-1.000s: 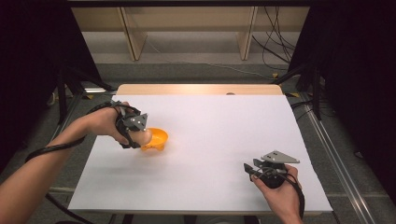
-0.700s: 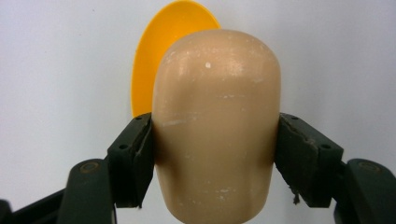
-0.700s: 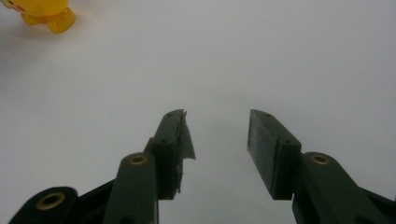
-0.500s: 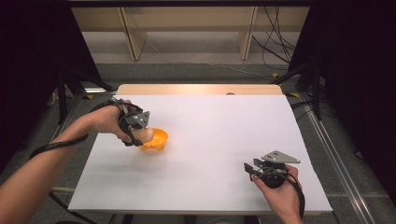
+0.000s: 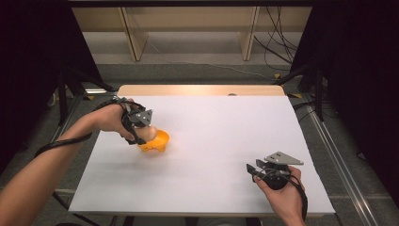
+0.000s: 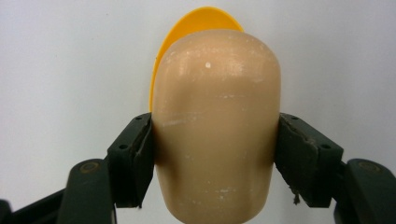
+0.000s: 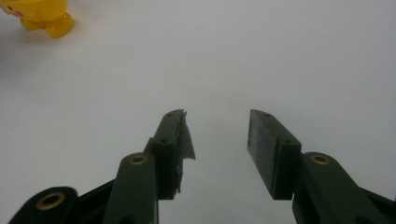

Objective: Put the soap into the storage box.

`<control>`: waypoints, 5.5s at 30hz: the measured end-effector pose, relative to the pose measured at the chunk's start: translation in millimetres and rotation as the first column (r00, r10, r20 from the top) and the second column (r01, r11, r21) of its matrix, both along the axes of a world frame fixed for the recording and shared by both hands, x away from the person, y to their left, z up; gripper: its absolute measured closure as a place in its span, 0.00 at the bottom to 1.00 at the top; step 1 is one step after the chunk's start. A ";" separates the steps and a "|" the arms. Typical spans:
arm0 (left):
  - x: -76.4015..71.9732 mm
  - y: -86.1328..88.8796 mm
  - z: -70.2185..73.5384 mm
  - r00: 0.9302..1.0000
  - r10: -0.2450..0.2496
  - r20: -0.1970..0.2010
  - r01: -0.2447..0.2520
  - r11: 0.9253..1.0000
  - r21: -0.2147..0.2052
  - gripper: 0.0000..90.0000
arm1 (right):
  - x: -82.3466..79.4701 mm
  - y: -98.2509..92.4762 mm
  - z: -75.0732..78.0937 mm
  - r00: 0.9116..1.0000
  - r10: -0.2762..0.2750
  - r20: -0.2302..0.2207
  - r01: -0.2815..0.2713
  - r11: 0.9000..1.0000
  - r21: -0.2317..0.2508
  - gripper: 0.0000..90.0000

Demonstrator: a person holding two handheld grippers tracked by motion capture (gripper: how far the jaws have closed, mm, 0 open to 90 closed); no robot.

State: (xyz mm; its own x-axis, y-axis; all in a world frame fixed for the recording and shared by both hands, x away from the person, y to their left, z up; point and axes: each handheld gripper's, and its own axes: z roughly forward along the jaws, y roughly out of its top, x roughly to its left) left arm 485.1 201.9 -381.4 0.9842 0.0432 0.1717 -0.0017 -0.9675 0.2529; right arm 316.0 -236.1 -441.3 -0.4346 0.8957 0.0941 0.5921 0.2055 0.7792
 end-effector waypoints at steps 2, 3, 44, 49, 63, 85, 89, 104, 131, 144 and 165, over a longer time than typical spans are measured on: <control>0.9 -0.5 -0.9 1.000 -0.002 0.002 0.002 1.000 -0.001 0.36 | -0.1 0.6 -0.4 1.000 -0.002 -0.008 0.002 1.000 0.009 0.63; 1.2 -0.6 -1.5 1.000 -0.002 -0.001 0.002 1.000 -0.001 0.36 | 0.0 0.3 -0.5 1.000 0.001 -0.003 -0.001 1.000 0.006 0.63; 9.7 -6.7 -17.5 1.000 -0.013 -0.026 0.011 0.999 -0.053 0.36 | -0.1 0.0 0.0 1.000 0.004 -0.002 -0.004 1.000 0.000 0.63; 10.4 -6.3 -19.6 1.000 -0.004 -0.029 0.002 0.998 -0.062 0.36 | -0.2 0.3 0.1 1.000 0.004 -0.002 -0.004 1.000 -0.001 0.63; 13.3 -7.6 -23.5 0.999 -0.003 -0.045 0.000 0.997 -0.077 0.36 | 0.0 0.2 -0.1 1.000 0.005 -0.002 -0.005 1.000 0.000 0.63; 17.0 -8.5 -28.9 0.998 -0.002 -0.055 -0.003 0.996 -0.088 0.36 | -0.2 0.3 0.1 1.000 0.006 -0.003 -0.006 1.000 0.000 0.63; 16.5 -8.4 -29.4 0.998 0.017 -0.065 -0.023 0.995 -0.099 0.36 | -0.1 0.2 -0.1 1.000 0.006 -0.003 -0.006 1.000 0.000 0.63; 19.1 -5.8 -27.1 0.992 0.073 -0.105 -0.083 0.992 -0.090 0.35 | 0.6 1.3 -1.6 1.000 0.008 -0.014 -0.008 1.000 0.015 0.63; -32.3 33.0 12.3 0.922 0.387 -0.007 -0.355 0.838 -0.415 0.26 | -0.7 1.1 0.0 1.000 0.005 -0.009 -0.005 1.000 0.010 0.63; -72.7 49.1 3.1 0.844 0.537 0.003 -0.465 0.735 -0.494 0.24 | 0.0 1.5 -1.2 1.000 0.016 0.006 -0.016 1.000 0.018 0.63; -126.0 62.8 -56.0 0.813 0.581 -0.044 -0.530 0.705 -0.471 0.22 | -1.8 2.9 0.2 1.000 0.010 -0.014 -0.010 1.000 0.003 0.63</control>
State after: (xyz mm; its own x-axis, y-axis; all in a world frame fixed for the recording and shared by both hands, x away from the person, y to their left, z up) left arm 359.0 264.6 -437.4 0.7351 0.6723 0.0878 0.4499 -0.5806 0.6786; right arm 314.2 -233.2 -441.1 -0.4419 0.8911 0.1032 0.6009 0.2086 0.7716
